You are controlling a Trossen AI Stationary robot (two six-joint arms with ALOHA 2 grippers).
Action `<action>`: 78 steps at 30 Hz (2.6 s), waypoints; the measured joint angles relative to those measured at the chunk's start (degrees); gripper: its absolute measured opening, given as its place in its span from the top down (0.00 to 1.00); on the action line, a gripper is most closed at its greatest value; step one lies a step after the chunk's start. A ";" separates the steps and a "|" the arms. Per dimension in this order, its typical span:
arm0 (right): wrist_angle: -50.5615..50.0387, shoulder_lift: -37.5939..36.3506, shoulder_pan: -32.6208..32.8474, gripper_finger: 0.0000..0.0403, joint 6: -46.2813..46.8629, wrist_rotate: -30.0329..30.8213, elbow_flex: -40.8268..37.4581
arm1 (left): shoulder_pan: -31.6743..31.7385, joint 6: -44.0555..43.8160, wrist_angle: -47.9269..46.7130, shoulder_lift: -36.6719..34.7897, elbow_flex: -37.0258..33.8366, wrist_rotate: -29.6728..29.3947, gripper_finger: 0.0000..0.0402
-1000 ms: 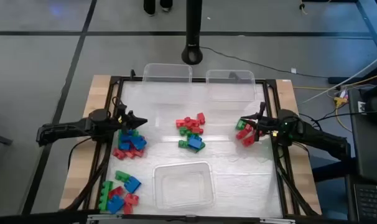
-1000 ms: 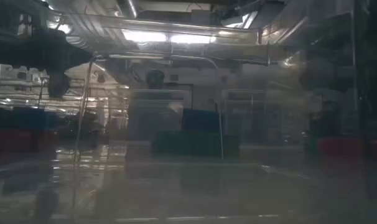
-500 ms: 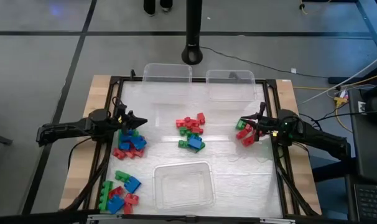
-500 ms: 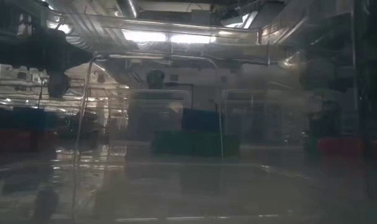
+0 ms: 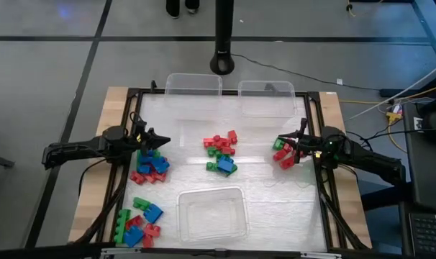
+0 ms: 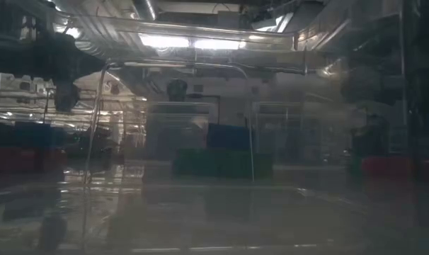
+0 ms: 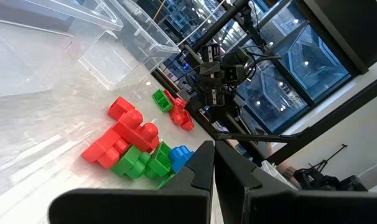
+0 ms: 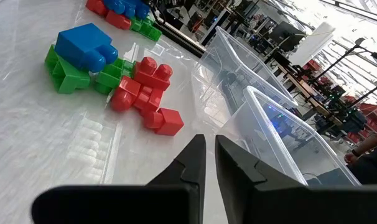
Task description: Sort blocks
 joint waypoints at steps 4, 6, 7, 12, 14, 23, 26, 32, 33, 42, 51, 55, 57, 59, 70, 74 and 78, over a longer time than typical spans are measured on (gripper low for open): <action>-0.01 0.00 0.00 0.90 0.01 0.01 -0.01 | 0.00 0.00 0.00 0.00 -0.01 0.00 0.99; 0.00 0.00 0.00 0.90 0.01 0.00 0.00 | 0.01 0.00 0.02 0.00 -0.01 0.00 0.99; -0.01 -0.01 -0.01 0.90 0.01 0.00 -0.01 | 0.01 0.00 0.00 -0.01 -0.01 0.00 0.99; 0.00 0.00 0.00 0.90 0.00 0.01 0.01 | 0.01 0.00 0.00 -0.01 0.00 0.00 0.99; -0.01 0.00 0.00 0.90 -0.01 0.01 0.01 | 0.02 0.00 0.02 -0.01 -0.02 0.00 0.99; -0.01 -0.01 -0.01 0.90 0.01 0.00 0.00 | 0.01 0.00 0.01 -0.01 -0.01 0.00 0.99; 0.00 -0.01 0.00 0.90 0.00 0.00 -0.01 | 0.02 0.00 0.01 -0.02 -0.02 0.00 0.99; -0.01 0.00 -0.01 0.90 0.01 0.01 -0.01 | 0.01 0.00 0.02 -0.01 0.00 0.00 0.99; -0.01 -0.01 0.00 0.90 0.00 0.01 0.00 | 0.01 0.00 0.00 0.00 0.00 0.00 0.99; 1.85 -0.01 -0.01 0.90 -7.60 2.09 0.01 | 0.04 4.27 0.23 0.00 -0.02 -1.39 0.99; 3.82 -0.02 -0.01 0.90 -24.12 6.24 -0.01 | 0.04 22.36 3.83 -0.02 -0.11 -5.62 0.99; 5.72 -0.02 0.01 0.90 -20.08 4.97 -0.01 | 0.04 29.28 8.66 -0.02 -0.11 -5.97 0.99; 6.99 -0.02 0.01 0.90 -11.63 3.17 -0.01 | 0.04 31.56 12.01 -0.02 -0.09 -5.95 0.99; 8.83 -0.02 0.01 0.90 -1.30 2.96 -0.01 | 0.06 31.77 14.70 -0.02 -0.09 -5.94 0.99; 11.56 -0.02 0.01 0.90 9.02 4.06 -0.01 | 0.07 42.72 15.38 10.78 9.85 -5.83 1.00; 10.94 -0.02 0.00 0.90 8.42 4.11 -0.01 | 0.07 46.20 7.99 21.44 19.97 -5.81 1.00; 11.06 -0.02 0.01 0.90 7.36 5.48 -0.01 | -0.06 46.81 -1.78 33.62 31.98 -5.81 1.00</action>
